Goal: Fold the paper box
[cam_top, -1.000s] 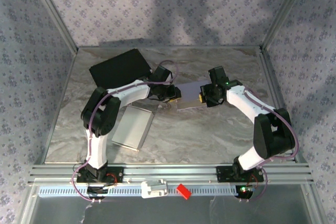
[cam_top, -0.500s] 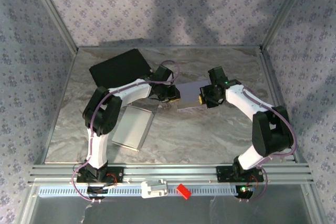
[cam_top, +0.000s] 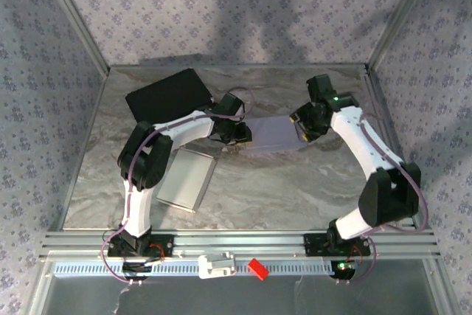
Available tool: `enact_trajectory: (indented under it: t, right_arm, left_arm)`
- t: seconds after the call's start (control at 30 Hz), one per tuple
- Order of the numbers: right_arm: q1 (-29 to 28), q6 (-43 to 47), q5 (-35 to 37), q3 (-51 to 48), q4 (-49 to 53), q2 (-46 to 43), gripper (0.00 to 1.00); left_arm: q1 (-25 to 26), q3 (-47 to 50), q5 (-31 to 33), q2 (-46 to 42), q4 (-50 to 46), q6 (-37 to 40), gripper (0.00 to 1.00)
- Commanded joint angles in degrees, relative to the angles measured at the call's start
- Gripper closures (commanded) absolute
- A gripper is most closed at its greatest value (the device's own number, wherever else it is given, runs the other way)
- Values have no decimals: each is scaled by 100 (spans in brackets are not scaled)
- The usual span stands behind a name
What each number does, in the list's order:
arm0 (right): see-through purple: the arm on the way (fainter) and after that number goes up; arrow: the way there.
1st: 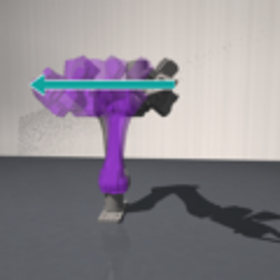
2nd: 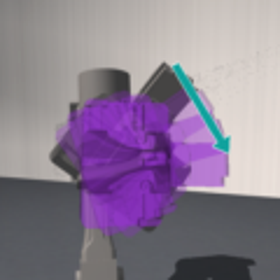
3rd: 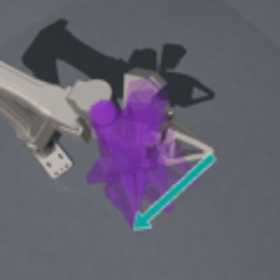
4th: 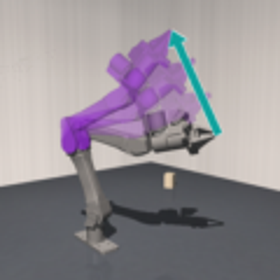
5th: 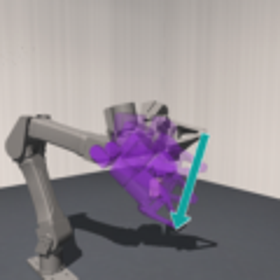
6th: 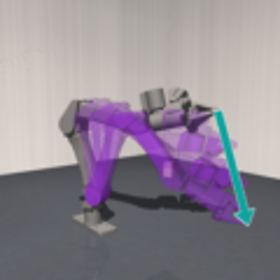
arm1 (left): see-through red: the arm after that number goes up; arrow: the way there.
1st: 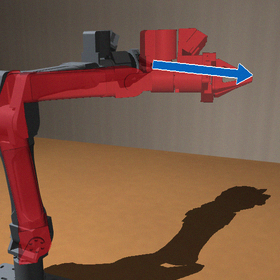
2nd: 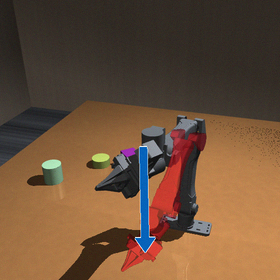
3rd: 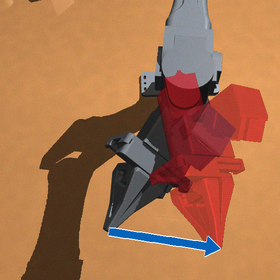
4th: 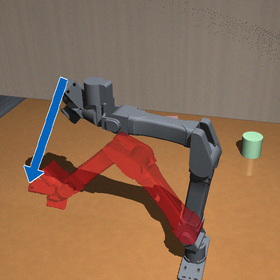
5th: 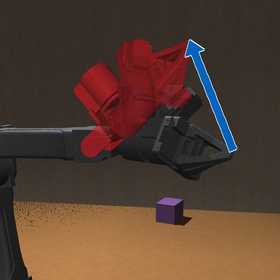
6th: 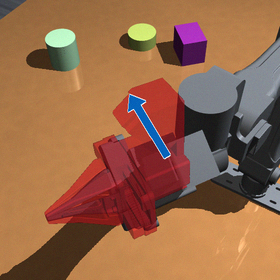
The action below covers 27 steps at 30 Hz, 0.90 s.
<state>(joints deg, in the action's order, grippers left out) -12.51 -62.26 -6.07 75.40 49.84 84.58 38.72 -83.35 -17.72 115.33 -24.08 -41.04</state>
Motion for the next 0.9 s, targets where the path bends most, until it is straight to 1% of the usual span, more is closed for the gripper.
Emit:
enact_trajectory:
  t: [0.0, 0.1, 0.2, 0.33, 0.43, 0.53, 0.7, 0.83, 0.87]
  right_arm:
    - [400, 1653, 172, -60, 139, -90, 41]
    - [643, 2548, -334, 34, -328, 444, 43]
    - [763, 3435, -635, 566, -84, 1334, 44]
    - [777, 4143, -951, 888, -22, 2140, 40]
    - [817, 4315, -1197, 889, -180, 2399, 39]
    - [856, 4344, -1321, 889, -199, 2580, 39]
    - [846, 4387, -1455, 747, -239, 2839, 47]
    - [847, 4303, -1358, 618, -203, 2970, 52]
    - [837, 4287, -1308, 595, -208, 2984, 54]
  left_arm:
    - [-5, -262, 158, -42, -290, 166, 67]
    - [0, -441, 120, -115, -376, 214, 60]
    - [-12, -646, 165, -171, -631, 291, 55]
    - [-97, -612, 78, -224, -741, 302, 53]
    - [-181, -572, 127, -180, -928, 366, 52]
    - [-336, -405, -47, -96, -753, 338, 49]
    - [-383, -435, -197, 165, -543, 427, 48]
    - [-388, -384, -261, 344, -462, 441, 48]
    - [-383, -354, -265, 373, -430, 451, 48]
